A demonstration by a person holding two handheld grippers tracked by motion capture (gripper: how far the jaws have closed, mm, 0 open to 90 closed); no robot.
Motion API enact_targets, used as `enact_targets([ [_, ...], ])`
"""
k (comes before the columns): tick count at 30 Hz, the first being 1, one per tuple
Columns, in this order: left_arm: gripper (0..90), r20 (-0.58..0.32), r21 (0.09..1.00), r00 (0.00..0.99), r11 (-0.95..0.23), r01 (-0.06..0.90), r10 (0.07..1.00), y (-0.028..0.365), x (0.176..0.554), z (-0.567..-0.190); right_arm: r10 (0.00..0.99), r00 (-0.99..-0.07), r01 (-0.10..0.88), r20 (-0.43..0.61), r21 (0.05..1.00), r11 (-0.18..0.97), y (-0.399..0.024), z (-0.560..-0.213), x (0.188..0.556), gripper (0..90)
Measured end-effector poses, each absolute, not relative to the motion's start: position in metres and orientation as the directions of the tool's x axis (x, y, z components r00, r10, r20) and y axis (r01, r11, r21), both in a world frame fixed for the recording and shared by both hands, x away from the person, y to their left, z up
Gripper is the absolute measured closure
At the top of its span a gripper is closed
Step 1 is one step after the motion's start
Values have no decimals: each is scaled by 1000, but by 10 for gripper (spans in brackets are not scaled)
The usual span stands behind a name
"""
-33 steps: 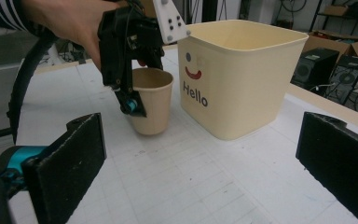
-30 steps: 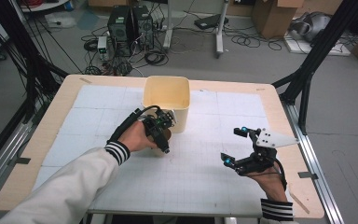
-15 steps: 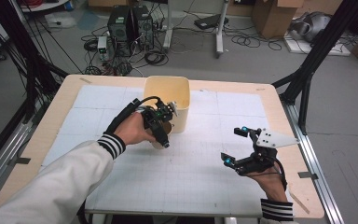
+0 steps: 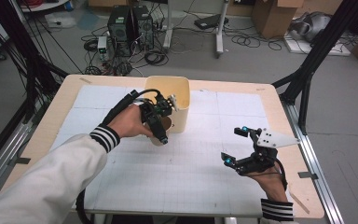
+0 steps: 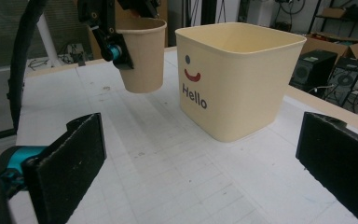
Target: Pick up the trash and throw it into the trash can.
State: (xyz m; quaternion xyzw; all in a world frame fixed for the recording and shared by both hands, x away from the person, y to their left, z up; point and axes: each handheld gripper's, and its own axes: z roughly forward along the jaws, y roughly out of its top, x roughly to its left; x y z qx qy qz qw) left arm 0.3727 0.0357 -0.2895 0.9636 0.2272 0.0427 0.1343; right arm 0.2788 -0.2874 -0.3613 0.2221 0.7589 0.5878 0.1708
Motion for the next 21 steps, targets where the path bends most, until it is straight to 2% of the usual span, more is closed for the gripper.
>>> enact_targets([
  [11,332,35,274,913,-883,382,406,38,375,-269,539,-842,142,8,968,209,-287,-362,279,4],
  [21,332,34,295,909,-873,389,416,39,379,-248,539,-842,140,5,967,211,-287,-362,279,3],
])
